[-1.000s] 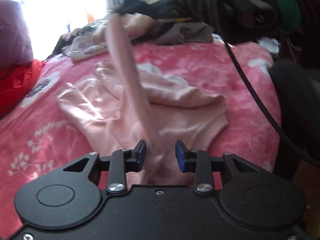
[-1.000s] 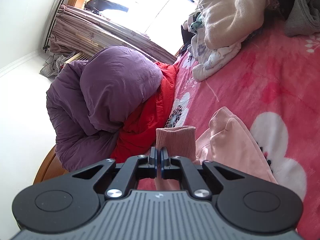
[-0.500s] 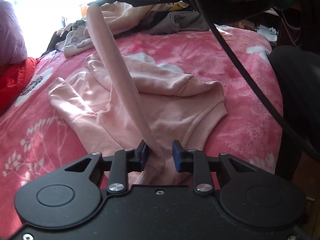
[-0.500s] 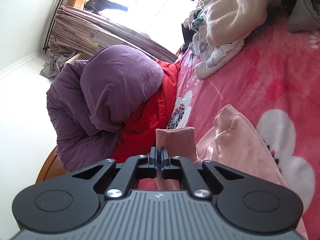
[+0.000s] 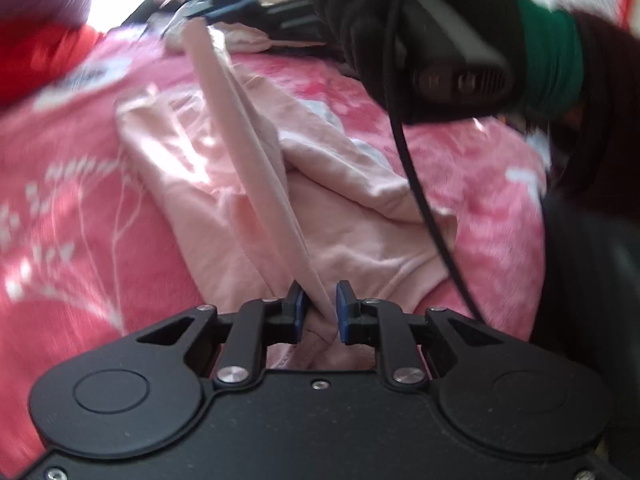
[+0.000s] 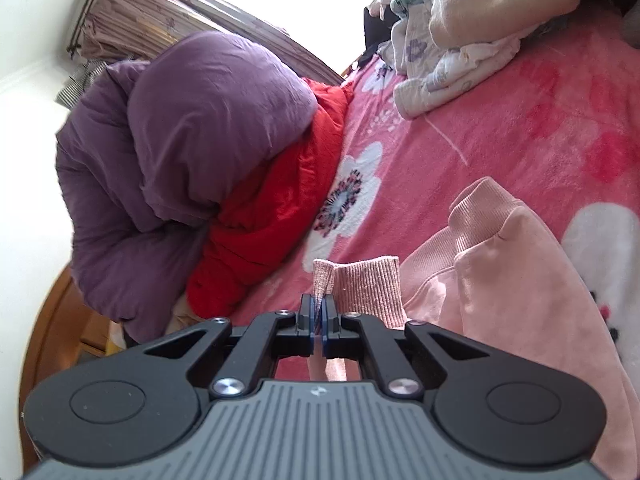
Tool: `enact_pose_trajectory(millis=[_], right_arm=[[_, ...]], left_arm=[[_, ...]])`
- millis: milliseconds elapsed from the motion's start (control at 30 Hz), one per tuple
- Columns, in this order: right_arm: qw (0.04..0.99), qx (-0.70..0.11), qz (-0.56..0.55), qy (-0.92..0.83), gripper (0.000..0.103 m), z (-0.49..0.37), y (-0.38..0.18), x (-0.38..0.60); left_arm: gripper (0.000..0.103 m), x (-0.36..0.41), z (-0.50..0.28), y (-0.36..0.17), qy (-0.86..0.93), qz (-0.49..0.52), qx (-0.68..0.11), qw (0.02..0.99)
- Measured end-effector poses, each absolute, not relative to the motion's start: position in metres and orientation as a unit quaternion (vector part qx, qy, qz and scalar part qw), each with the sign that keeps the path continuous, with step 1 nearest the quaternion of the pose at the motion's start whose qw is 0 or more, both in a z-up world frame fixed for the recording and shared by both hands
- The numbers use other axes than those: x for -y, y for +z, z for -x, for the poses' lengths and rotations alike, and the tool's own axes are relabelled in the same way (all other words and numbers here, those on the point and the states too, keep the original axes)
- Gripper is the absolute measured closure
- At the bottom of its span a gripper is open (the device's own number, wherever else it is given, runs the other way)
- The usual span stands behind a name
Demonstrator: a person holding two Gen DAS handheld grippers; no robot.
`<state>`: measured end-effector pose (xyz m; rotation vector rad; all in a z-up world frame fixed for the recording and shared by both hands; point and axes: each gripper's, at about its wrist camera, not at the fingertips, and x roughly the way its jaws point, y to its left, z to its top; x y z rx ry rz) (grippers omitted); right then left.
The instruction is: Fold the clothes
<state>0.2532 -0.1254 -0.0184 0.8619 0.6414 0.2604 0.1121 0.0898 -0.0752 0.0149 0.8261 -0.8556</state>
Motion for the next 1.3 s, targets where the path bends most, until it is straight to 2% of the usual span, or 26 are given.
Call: enact_pose_trajectory(millis=[67,167,233,300,333,400,433,467,733,800,933,1067,1233,1300], right_arm=[[0.854,-0.325,-0.389,0.115,0.097,-0.265,-0.026,0.116],[0.86,-0.352,-0.358,0.09,0.097,-0.282,-0.036,0.106],[0.864,-0.369,-0.335,0.071,0.097,-0.293,-0.042,0.099],[0.866,-0.372,-0.327,0.069,0.092,-0.299,-0.045,0.097],[0.865,-0.372,-0.329,0.072,0.091,-0.301,-0.046,0.097],[0.868,-0.365,-0.326,0.082,0.082,-0.301,-0.043,0.096],[0.874,-0.358,-0.315,0.088,0.067,-0.3,-0.04,0.095],[0.88,-0.351,-0.307,0.093,0.06,-0.299,-0.036,0.094],[0.912,-0.304,-0.234,0.146,0.061,-0.265,-0.004,0.099],[0.921,-0.294,-0.196,0.166,0.061,-0.239,0.0,0.098],[0.929,-0.287,-0.129,0.196,0.062,-0.178,-0.011,0.091],[0.93,-0.281,-0.075,0.224,0.064,-0.13,-0.028,0.072],[0.923,-0.272,0.045,0.269,0.073,-0.088,-0.046,0.029],[0.91,-0.303,0.111,0.262,0.074,-0.083,-0.057,0.016]], left_arm=[[0.089,-0.099,-0.121,-0.077,-0.396,0.045,-0.413,0.819],[0.088,-0.107,-0.125,-0.073,-0.389,0.069,-0.419,0.818],[0.082,-0.112,-0.122,-0.067,-0.383,0.067,-0.411,0.824],[0.065,-0.119,-0.12,-0.061,-0.377,0.073,-0.405,0.83],[0.06,-0.124,-0.121,-0.059,-0.372,0.078,-0.401,0.833],[0.059,-0.133,-0.123,-0.056,-0.369,0.091,-0.397,0.835],[0.059,-0.136,-0.123,-0.055,-0.372,0.095,-0.396,0.834],[0.059,-0.137,-0.123,-0.055,-0.371,0.094,-0.394,0.835],[0.061,-0.148,-0.134,-0.054,-0.349,0.109,-0.39,0.845],[0.068,-0.158,-0.142,-0.052,-0.336,0.13,-0.386,0.85],[0.074,-0.172,-0.162,-0.05,-0.316,0.18,-0.382,0.85],[0.078,-0.164,-0.174,-0.051,-0.301,0.18,-0.388,0.852],[0.078,-0.161,-0.19,-0.057,-0.269,0.198,-0.394,0.856],[0.078,-0.16,-0.194,-0.058,-0.26,0.202,-0.396,0.857]])
